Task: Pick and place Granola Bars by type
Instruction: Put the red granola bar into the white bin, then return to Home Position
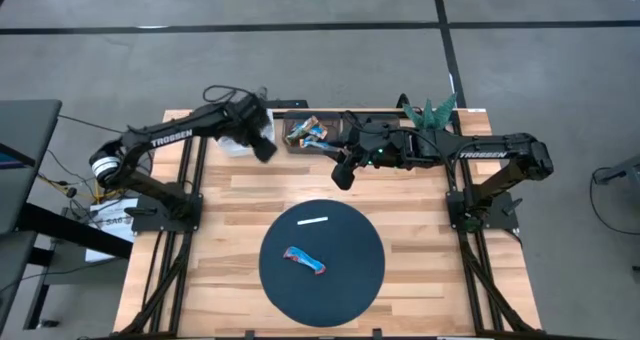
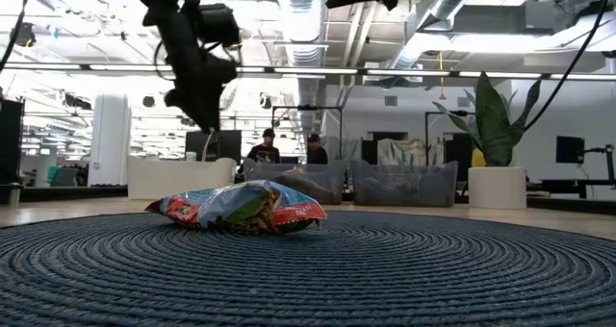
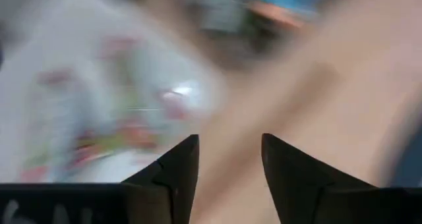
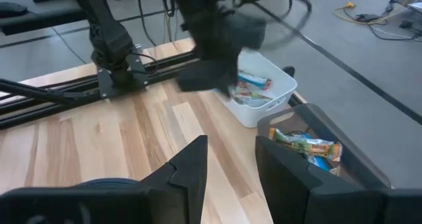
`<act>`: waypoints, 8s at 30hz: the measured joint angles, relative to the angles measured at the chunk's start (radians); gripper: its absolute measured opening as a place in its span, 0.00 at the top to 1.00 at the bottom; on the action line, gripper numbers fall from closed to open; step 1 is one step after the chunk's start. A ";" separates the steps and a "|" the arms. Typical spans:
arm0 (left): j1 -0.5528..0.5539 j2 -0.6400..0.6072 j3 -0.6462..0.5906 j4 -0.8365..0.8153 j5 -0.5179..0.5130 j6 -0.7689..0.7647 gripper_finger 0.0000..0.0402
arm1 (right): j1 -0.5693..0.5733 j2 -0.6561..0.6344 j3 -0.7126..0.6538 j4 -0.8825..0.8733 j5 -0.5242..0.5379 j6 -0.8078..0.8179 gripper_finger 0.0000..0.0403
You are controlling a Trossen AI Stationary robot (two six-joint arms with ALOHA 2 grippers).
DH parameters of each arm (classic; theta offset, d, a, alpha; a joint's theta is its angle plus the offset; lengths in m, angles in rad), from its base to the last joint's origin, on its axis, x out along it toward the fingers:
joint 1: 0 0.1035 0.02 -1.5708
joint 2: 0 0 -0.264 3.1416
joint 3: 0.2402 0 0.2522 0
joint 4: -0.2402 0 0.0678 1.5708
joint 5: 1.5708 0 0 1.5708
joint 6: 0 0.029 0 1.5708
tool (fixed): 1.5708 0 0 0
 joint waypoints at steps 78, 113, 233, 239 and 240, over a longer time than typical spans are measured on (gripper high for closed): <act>-1.003 0.501 0.042 0.474 -0.022 0.086 0.74 | 0.022 -0.001 0.000 -0.083 -0.129 0.009 0.70; -0.403 -0.241 -0.147 0.092 -0.392 -0.179 0.88 | 0.010 0.000 0.000 0.003 -0.233 -0.045 0.70; -0.229 -0.641 -0.162 0.304 -0.173 -0.404 0.57 | 0.125 -1.325 -1.429 0.499 -0.172 -0.026 0.70; -0.240 -0.641 -0.162 0.301 -0.150 -0.430 0.57 | 0.127 -1.325 -1.423 0.478 -0.183 -0.008 0.70; -0.240 -0.641 -0.162 0.301 -0.145 -0.435 0.57 | 0.127 -1.324 -1.422 0.478 -0.183 0.001 0.70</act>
